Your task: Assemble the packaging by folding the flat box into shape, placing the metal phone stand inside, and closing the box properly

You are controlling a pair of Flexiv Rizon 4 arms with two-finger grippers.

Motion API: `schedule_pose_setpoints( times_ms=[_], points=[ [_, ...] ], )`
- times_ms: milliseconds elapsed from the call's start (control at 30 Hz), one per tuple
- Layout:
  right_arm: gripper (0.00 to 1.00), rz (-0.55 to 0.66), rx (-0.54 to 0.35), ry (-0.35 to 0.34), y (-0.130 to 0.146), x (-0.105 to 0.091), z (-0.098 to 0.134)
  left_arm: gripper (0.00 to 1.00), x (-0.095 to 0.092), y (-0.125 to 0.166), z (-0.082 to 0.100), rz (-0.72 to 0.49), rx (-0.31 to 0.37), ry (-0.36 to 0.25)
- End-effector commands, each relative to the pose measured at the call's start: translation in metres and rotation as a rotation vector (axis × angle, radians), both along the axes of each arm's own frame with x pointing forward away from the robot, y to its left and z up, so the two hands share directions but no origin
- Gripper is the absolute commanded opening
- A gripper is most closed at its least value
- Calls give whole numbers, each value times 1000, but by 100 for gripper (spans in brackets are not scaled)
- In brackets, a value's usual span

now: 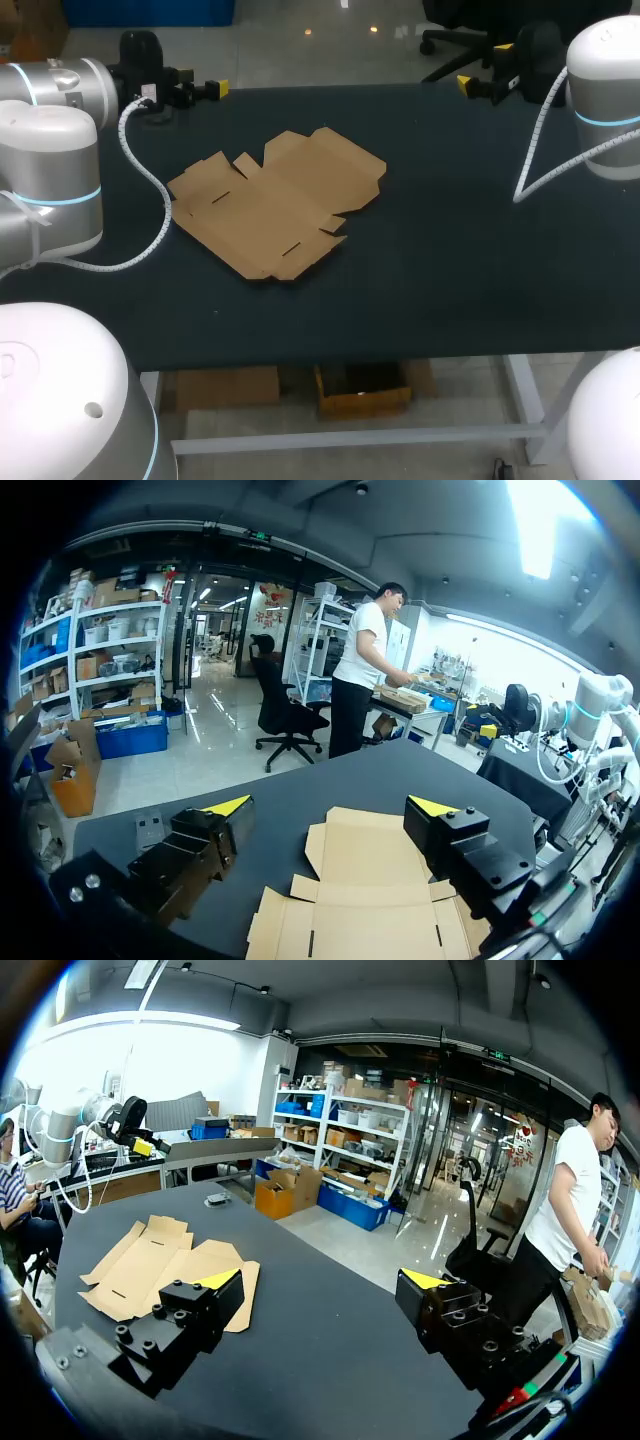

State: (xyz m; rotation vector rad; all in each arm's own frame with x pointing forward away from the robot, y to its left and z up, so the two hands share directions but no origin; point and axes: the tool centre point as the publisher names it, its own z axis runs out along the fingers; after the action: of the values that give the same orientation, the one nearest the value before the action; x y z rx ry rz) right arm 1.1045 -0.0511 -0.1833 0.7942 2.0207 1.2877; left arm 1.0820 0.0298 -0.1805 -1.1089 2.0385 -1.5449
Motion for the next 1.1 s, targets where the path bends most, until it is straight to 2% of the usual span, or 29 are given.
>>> schedule_pose_setpoints(
  times_ms=[33, 1100],
  points=[
    [100, -1, 1, -2, 0, 0, 0, 100, 1, 0, -1, 0, -1, -2],
    [100, 6, 4, 6, 0, 0, 0, 100, 2, -1, 1, -4, 1, 11]
  ],
)
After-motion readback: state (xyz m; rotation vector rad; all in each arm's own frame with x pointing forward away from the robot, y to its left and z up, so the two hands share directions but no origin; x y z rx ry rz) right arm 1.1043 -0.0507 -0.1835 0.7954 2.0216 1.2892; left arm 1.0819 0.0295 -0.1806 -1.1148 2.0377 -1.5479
